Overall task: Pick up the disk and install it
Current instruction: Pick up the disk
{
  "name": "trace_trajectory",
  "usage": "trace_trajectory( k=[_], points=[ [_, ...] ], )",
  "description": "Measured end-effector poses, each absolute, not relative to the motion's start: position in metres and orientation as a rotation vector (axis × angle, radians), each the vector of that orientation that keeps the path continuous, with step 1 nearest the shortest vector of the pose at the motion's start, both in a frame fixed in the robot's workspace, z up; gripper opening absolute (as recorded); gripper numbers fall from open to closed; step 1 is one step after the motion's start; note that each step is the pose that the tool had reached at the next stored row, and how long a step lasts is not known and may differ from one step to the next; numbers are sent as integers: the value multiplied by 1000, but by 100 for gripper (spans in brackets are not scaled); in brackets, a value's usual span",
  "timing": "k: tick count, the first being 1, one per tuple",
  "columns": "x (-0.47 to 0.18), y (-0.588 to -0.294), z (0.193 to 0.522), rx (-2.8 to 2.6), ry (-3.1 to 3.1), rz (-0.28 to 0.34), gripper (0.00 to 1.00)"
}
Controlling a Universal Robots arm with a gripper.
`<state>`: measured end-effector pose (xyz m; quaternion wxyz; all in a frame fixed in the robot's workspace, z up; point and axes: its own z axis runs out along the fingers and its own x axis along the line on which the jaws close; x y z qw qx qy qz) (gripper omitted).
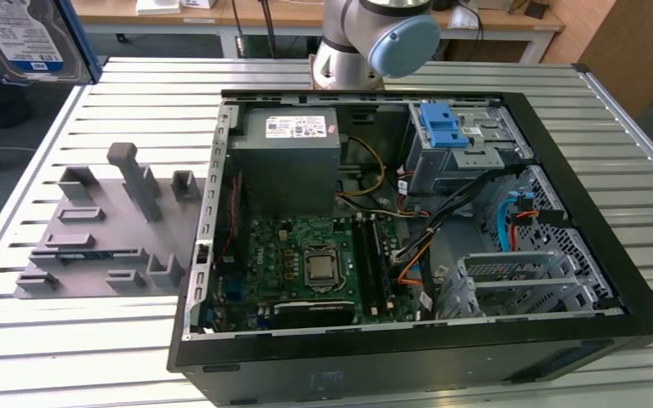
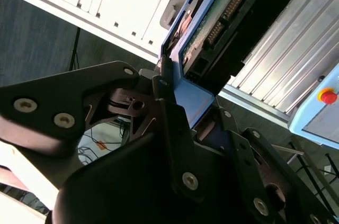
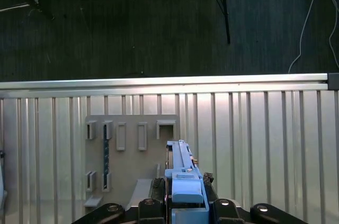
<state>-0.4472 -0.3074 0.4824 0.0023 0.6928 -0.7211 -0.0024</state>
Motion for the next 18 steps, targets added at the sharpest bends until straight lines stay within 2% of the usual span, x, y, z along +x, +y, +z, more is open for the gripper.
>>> trace_trajectory(
  k=[18],
  points=[
    [-438, -307, 482, 2173, -2262, -7, 37]
  ],
)
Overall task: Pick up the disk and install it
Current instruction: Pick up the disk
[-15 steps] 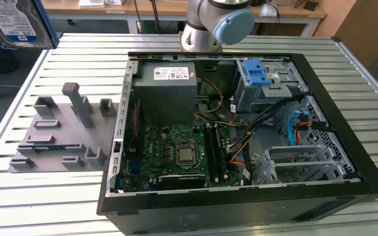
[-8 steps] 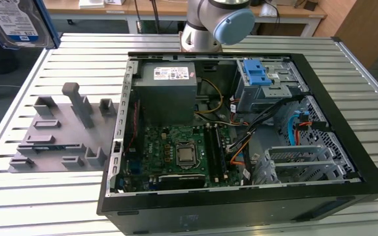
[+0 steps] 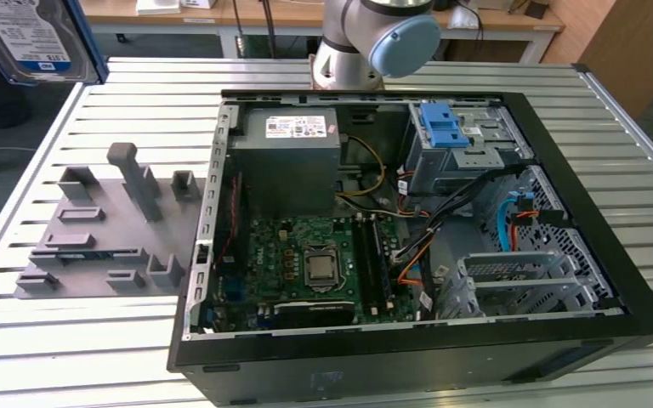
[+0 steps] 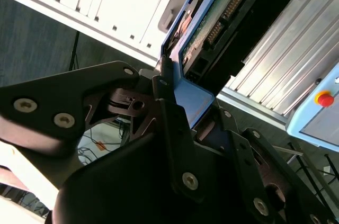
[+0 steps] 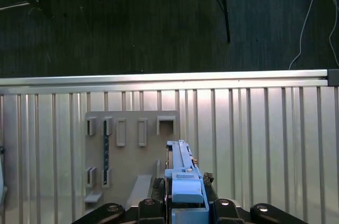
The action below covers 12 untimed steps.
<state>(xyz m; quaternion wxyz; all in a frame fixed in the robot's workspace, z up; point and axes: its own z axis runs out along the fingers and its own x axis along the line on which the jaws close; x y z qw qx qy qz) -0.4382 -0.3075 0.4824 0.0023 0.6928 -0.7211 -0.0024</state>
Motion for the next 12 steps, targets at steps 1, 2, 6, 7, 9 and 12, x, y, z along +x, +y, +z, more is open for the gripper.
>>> trace_trajectory(
  k=[1, 2, 6, 7, 9, 12],
  points=[
    [-438, -307, 482, 2173, -2262, -7, 37],
    [-437, -307, 482, 2173, -2262, -7, 37],
    [-434, -307, 482, 2173, -2262, -7, 37],
    [-433, -307, 482, 2173, -2262, -7, 37],
    [-432, -307, 482, 2173, -2262, -7, 37],
    [-430, -307, 482, 2173, -2262, -7, 37]
  ],
)
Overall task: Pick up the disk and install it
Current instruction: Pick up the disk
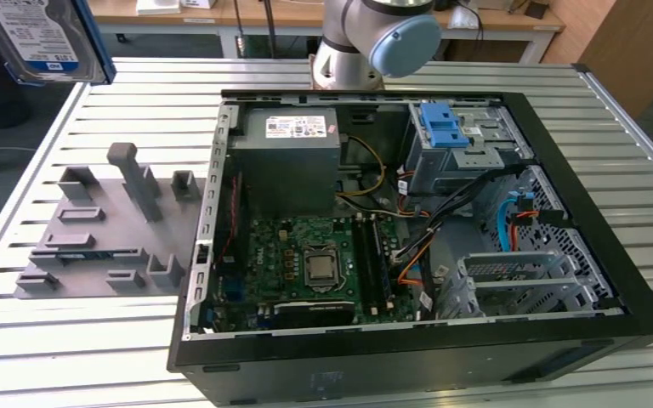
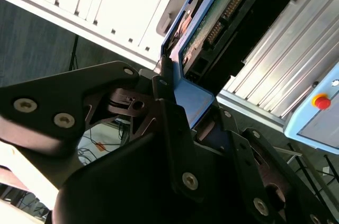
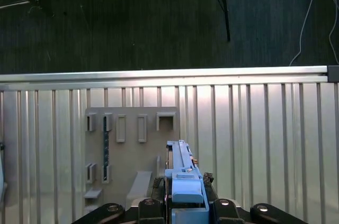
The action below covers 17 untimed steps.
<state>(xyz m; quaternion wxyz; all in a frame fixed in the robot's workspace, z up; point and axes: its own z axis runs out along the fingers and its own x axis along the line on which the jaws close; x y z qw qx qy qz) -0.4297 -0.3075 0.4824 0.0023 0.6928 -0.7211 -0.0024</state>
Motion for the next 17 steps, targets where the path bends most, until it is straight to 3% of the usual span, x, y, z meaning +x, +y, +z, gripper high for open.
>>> trace_trajectory(
  k=[17],
  points=[
    [-417, -309, 482, 2173, -2262, -7, 37]
  ],
)
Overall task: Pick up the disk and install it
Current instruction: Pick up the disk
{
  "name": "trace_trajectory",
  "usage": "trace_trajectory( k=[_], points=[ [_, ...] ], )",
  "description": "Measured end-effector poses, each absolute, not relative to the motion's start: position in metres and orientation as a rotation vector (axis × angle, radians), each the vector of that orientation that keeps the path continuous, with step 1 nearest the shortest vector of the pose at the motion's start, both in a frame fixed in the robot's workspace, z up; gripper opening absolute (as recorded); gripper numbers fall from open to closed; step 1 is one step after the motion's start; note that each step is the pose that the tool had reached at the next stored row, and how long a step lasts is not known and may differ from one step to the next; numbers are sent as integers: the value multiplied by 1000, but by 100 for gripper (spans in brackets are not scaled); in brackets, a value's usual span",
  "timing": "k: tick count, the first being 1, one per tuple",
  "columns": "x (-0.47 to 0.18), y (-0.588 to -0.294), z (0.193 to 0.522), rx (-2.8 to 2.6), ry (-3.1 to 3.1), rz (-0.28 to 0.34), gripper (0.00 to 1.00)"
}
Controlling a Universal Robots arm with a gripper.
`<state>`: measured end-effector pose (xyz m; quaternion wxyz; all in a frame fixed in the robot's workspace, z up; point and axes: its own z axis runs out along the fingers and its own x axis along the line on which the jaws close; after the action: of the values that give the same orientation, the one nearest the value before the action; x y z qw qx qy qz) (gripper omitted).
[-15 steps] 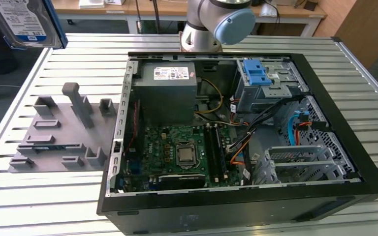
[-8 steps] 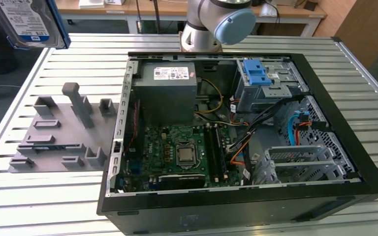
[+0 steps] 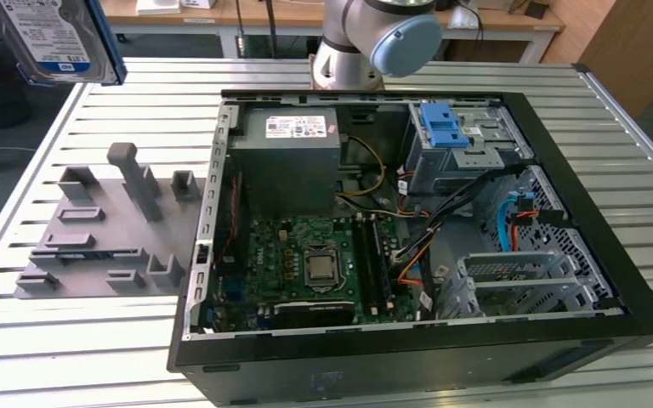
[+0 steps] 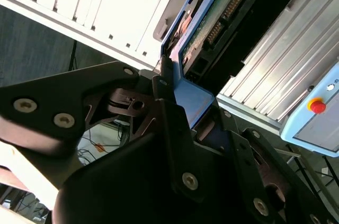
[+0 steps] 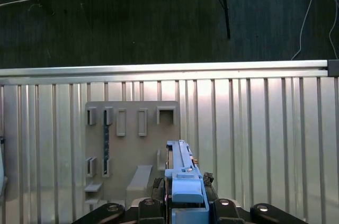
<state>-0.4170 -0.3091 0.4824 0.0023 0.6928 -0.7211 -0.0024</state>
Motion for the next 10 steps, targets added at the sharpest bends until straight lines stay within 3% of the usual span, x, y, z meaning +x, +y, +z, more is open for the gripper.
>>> trace_trajectory(
  k=[10],
  points=[
    [-412, -327, 482, 2173, -2262, -7, 37]
  ],
)
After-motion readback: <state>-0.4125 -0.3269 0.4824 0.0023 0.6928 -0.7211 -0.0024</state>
